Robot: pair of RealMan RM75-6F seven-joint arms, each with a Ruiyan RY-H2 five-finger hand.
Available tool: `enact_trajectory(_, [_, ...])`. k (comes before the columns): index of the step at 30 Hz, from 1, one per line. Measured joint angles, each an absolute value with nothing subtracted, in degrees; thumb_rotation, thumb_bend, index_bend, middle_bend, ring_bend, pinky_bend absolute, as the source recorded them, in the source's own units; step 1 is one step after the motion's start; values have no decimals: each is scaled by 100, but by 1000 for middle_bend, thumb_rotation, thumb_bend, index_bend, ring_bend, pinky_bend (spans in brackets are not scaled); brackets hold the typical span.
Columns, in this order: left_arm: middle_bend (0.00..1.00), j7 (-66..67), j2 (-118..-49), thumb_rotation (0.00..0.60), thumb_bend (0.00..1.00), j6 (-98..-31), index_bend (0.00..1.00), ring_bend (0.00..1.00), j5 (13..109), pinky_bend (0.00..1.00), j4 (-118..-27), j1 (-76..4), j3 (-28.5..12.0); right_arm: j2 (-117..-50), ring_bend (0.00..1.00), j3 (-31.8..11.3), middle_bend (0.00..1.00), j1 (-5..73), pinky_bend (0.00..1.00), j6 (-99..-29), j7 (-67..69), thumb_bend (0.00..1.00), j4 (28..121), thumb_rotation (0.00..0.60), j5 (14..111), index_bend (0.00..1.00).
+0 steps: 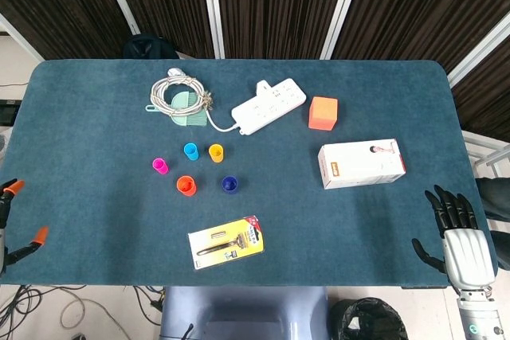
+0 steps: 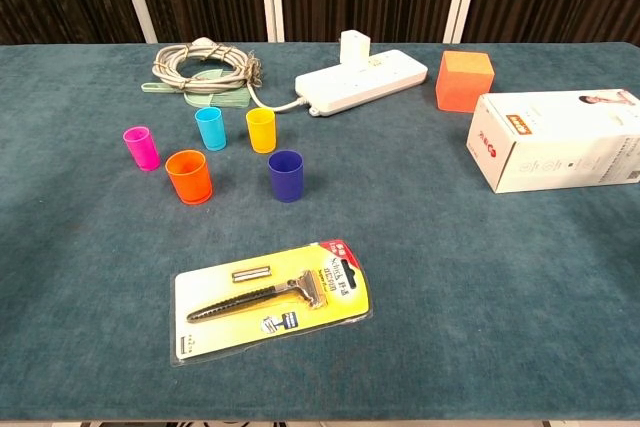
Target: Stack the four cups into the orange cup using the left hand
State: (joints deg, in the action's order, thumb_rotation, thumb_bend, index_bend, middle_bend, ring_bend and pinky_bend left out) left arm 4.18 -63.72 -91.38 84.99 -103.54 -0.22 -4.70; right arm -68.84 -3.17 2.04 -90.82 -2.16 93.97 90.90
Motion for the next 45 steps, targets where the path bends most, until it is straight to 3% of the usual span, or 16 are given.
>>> enact_trajectory(5, [89, 595, -6167, 600, 172, -8796, 54, 0, 8814, 0, -10382, -383, -530, -6892, 86, -321, 44, 215, 36, -9068, -241, 344, 9421, 600, 9091, 89])
enact_trajectory(11, [88, 936, -5782, 600, 154, -7854, 31, 0, 8934, 0, -10712, -1141, -814, -6882, 86, -323, 44, 199, 36, -9112, -267, 343, 9454, 600, 9112, 89])
enact_trajectory(21, [90, 1349, -5471, 600, 154, -5081, 50, 0, 7709, 0, -11107, -3026, -1423, -6891, 87, -312, 44, 203, 36, -9069, -335, 343, 9481, 600, 9095, 88])
enact_trajectory(25, [90, 1679, -5630, 600, 154, -4464, 59, 0, 6943, 0, -11037, -3761, -1585, -6898, 87, -314, 44, 210, 36, -9043, -362, 344, 9474, 600, 9080, 89])
enact_trajectory(32, [92, 2835, -6267, 600, 154, -4123, 117, 0, 5879, 0, -10843, -4735, -1541, -6885, 87, -347, 44, 210, 36, -9050, -333, 343, 9475, 600, 9037, 88])
enact_trajectory(45, [97, 4282, -7622, 600, 156, -4525, 164, 0, 4708, 0, -10163, -5789, -1088, -6868, 87, -367, 44, 204, 36, -9054, -269, 343, 9464, 600, 8996, 88])
